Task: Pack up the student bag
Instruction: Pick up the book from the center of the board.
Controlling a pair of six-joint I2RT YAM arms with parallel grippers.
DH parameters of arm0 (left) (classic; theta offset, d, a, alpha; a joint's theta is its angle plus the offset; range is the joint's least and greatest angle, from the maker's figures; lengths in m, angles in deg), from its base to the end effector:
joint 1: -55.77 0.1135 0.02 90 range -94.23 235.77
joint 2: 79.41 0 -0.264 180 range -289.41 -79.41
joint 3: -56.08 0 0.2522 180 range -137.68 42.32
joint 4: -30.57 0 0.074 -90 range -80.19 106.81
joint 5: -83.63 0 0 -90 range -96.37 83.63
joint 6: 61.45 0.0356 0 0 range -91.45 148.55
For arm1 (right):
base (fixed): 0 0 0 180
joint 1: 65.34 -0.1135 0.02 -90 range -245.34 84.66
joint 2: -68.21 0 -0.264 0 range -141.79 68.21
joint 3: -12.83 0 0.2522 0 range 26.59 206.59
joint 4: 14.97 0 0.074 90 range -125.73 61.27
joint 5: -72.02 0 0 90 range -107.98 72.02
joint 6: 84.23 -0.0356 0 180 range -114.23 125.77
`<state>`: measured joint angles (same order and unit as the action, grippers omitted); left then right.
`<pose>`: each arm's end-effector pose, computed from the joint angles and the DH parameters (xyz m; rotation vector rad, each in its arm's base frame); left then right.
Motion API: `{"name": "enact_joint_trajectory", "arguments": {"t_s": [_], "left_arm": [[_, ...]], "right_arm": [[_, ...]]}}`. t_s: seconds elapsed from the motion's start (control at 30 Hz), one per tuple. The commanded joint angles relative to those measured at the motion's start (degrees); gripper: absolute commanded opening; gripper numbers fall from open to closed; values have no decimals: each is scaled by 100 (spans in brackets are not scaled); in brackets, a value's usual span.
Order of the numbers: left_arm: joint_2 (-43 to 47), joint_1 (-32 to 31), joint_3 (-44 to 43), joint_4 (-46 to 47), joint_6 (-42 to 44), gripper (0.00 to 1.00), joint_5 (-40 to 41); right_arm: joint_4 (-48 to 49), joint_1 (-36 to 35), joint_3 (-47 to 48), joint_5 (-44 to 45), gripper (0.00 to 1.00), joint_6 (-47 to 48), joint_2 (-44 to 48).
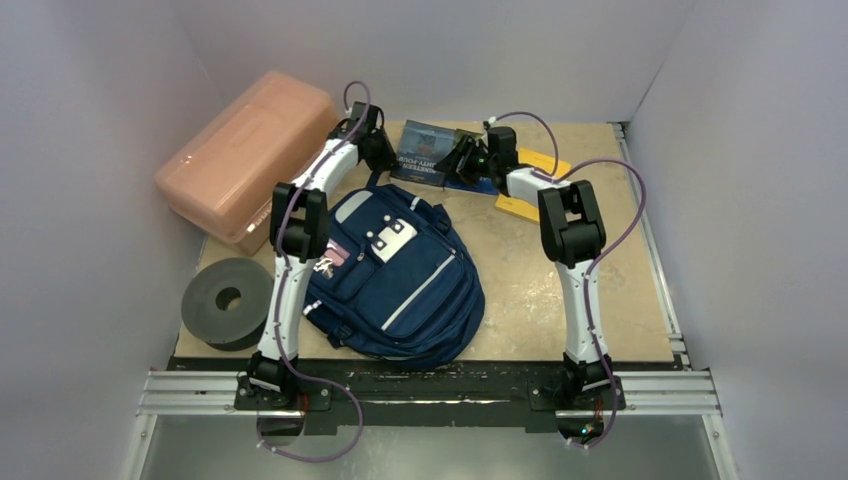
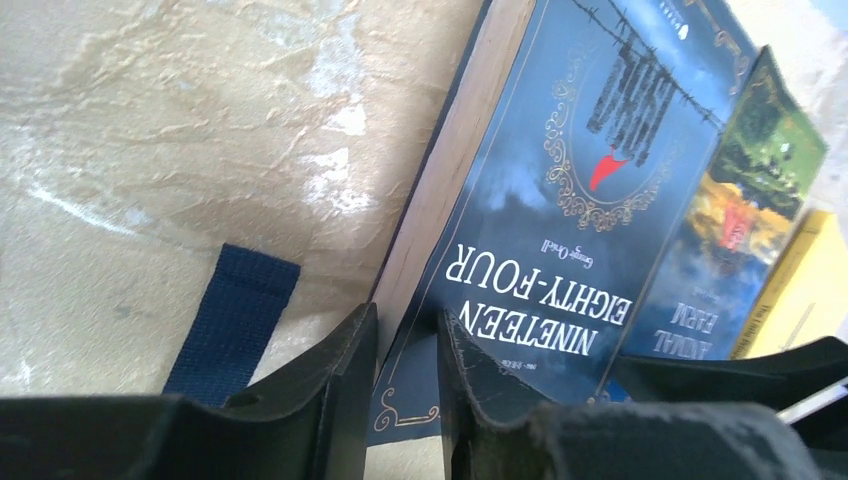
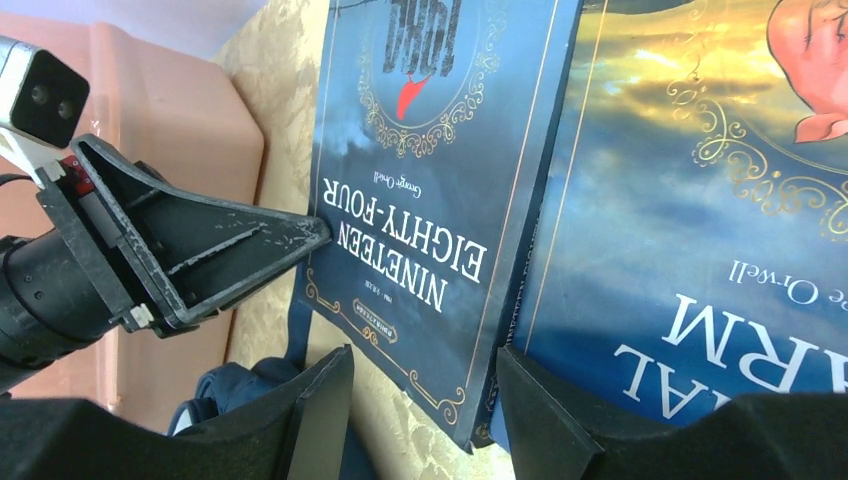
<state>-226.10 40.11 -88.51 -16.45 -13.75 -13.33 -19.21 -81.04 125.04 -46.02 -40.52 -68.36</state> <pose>0.5421 -0.1565 0.1666 -0.5232 2.4567 -0.5870 0.5096 0.1606 0.1405 0.2652 2.2036 1.1413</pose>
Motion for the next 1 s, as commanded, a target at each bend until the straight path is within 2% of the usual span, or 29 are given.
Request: {"name": "enact_joint_trajectory", "arguments": {"t_s": [0.0,0.17,0.37,0.4,0.5,0.7,0.8,0.97], "left_arm": [[264,-138,26,873,-458,24,-1341],[225,-186,54,1241,-732,26,-1992],[489,-261,569,1797,-862,26,-2395],[523,-274,608,1819,-853,24,-2424],[636,-280,632,1661,-827,0,-2420],[1162,-276,807,1793,-1096,0,-2495],[1366,-275,832,1951,-1570,0,-2700],[1735,-341,1205,2431,-2253,0,-2937]], "right_arm": [[344,-108,-53,-203,58,-219,-12],[418,-80,-207,-273,58,-295,148],[536,7,-388,-349,57,-380,283],[548,20,-416,-371,58,-389,314],[467,77,-585,-377,58,-314,480],[-81,352,-1092,-421,71,-123,1049],[412,501,-1691,-711,79,-615,1400],[1981,572,-2837,-826,84,-1927,1960]]}}
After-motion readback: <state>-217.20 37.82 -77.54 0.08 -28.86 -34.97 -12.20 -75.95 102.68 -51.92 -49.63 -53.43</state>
